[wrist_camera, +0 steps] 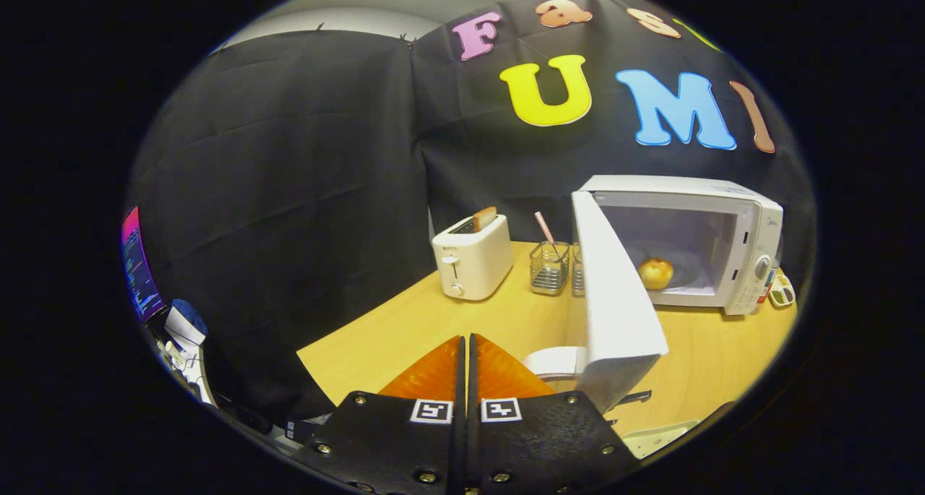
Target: Open the microwave, put the food inside, and close the microwave door.
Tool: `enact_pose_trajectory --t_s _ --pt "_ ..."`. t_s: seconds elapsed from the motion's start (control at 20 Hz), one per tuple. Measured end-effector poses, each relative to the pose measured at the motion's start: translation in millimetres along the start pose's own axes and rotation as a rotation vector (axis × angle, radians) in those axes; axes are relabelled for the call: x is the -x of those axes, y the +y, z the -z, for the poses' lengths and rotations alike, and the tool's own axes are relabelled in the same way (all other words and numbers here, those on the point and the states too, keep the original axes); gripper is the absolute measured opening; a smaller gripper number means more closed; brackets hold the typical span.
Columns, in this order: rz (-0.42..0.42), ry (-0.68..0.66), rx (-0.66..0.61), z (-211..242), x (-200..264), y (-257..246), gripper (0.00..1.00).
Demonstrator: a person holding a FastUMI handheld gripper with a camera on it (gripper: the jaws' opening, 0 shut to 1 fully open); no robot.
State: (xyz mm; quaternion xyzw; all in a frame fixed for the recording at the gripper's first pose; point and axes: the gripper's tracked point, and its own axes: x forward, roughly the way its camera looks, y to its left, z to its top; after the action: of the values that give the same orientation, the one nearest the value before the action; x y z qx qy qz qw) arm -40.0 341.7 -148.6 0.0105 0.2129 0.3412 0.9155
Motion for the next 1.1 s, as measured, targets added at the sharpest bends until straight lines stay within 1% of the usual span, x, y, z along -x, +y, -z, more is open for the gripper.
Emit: enact_pose_trajectory --t_s 0.15,0.3,0.55,0.85,1.1 --pt "0.054 0.005 -0.054 0.7 6.3 -32.3 0.00" --pt "0.128 0.007 -0.069 0.4 8.3 -74.4 0.00" --pt "0.223 -0.006 -0.088 -11.0 15.9 -139.0 0.00" --pt "0.277 -0.003 -0.100 -15.4 10.6 -193.0 0.00" --pt "0.318 -0.025 -0.074 -27.7 4.5 -225.0 0.00"
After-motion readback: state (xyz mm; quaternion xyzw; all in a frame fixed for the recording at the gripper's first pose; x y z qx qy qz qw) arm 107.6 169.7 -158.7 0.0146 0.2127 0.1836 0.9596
